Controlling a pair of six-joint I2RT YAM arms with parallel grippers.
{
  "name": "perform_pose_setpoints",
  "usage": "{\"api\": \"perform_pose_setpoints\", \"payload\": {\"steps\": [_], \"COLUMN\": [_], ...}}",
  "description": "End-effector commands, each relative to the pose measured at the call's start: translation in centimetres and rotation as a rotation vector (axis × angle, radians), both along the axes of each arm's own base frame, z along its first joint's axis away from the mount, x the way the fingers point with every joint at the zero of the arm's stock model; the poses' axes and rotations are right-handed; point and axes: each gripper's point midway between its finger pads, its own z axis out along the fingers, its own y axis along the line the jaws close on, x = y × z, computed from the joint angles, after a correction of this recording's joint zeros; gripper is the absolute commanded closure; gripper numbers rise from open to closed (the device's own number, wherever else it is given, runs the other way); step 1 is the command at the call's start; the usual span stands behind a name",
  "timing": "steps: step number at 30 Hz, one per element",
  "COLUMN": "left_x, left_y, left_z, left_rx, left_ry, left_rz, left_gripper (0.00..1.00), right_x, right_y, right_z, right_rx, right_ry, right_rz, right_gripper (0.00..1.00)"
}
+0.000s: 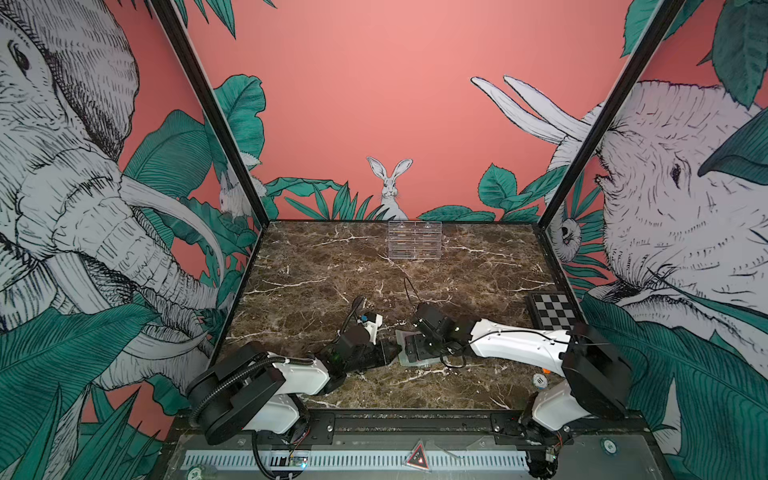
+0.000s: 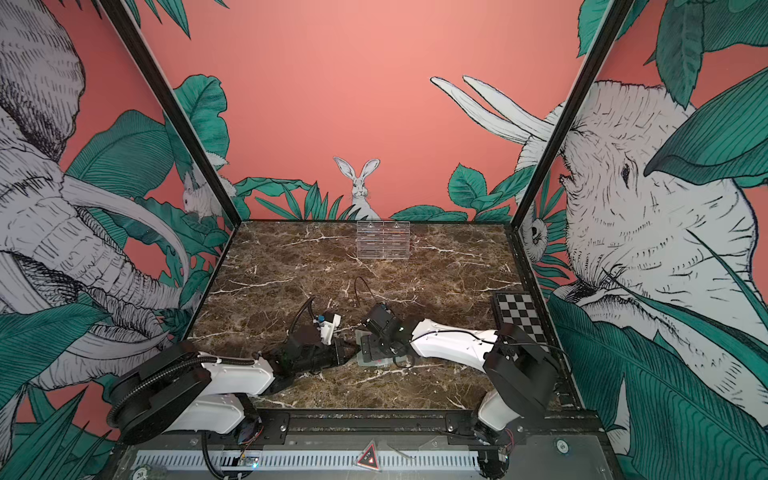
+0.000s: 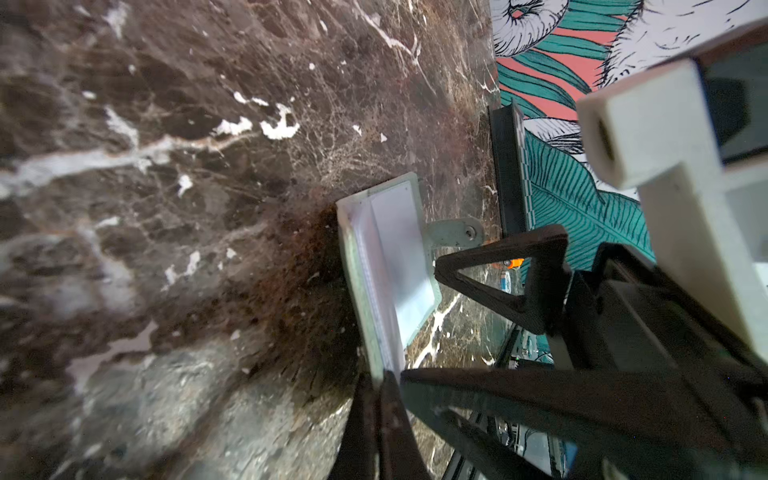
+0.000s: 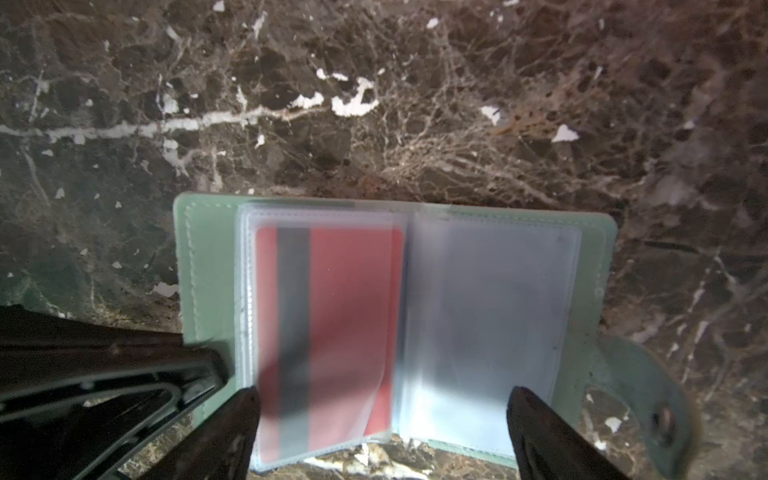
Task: Take the credit cards out of the card holder
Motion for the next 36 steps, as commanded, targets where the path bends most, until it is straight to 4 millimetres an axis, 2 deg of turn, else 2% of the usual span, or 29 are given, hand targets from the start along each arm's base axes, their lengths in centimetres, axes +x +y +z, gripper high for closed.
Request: {"api": "perform_pose_setpoints", "payload": {"steps": [1, 23, 26, 36], "left_x": [0.3, 0.3, 0.3, 0.2], "left_y": [-0.6, -0.7, -0.7, -0.6], "left_z": [1.4, 1.3, 1.3, 1.1], "left_rx": [-0.025, -0.022, -0.024, -0.016], "left_ry": [-0.039, -0.040, -0.042, -0.042], "left_rz": [-0.008, -0.008, -0.008, -0.007], "left_gripper": [1.00, 1.00, 1.00, 1.00], "right_x": [0.4, 0.4, 0.2, 0.3], "right_y": [0.6, 1.1, 1.0, -0.4], "right_z": [0.3, 0.4, -0.6, -0.8], "right_rx": [0.009, -0.025, -0.056, -0.098], "right_ry": [-0.017, -0.027, -0.011, -0.030], "right_rz": [-0.007, 0.003, 0.009, -0.022], "right_gripper": [0.09, 0.10, 0.10, 0.11]}}
